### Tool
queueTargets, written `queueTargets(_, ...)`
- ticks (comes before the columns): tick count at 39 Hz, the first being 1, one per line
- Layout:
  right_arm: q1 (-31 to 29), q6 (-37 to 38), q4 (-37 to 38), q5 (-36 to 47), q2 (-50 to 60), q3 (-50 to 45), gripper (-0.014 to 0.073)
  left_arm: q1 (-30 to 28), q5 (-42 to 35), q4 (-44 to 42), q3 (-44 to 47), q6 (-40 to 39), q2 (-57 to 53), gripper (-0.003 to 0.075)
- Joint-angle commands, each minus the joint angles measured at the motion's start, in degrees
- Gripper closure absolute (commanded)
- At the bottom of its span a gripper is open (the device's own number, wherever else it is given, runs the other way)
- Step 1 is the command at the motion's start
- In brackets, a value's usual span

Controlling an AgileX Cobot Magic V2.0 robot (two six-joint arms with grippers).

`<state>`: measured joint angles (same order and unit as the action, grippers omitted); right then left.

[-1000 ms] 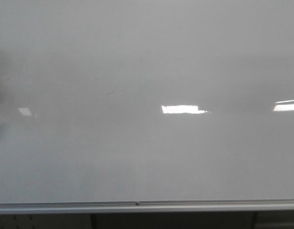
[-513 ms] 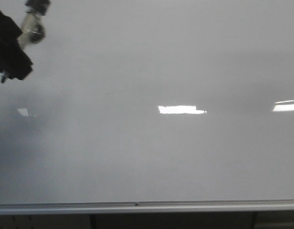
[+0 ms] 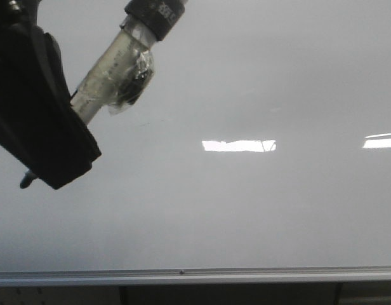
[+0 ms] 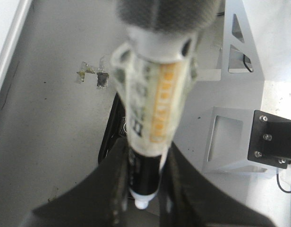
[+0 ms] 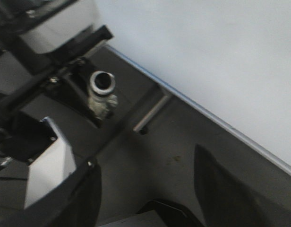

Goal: Write number 0 on whiteboard

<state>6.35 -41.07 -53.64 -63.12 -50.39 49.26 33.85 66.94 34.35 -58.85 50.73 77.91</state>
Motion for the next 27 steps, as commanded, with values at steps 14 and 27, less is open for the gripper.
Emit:
queueTargets(14,14.2,-7.0,-10.6,-6.0,-24.6,17.7,0.0022,0.5,0.8,3.3,-1.7,0.2,-1.8,0.0739)
queueTargets(27,22.1,-7.0,-10.6,-7.5,-34.7,21.1,0.0184,0.5,0.8,3.3,-1.7,0.2,-1.8,0.0739)
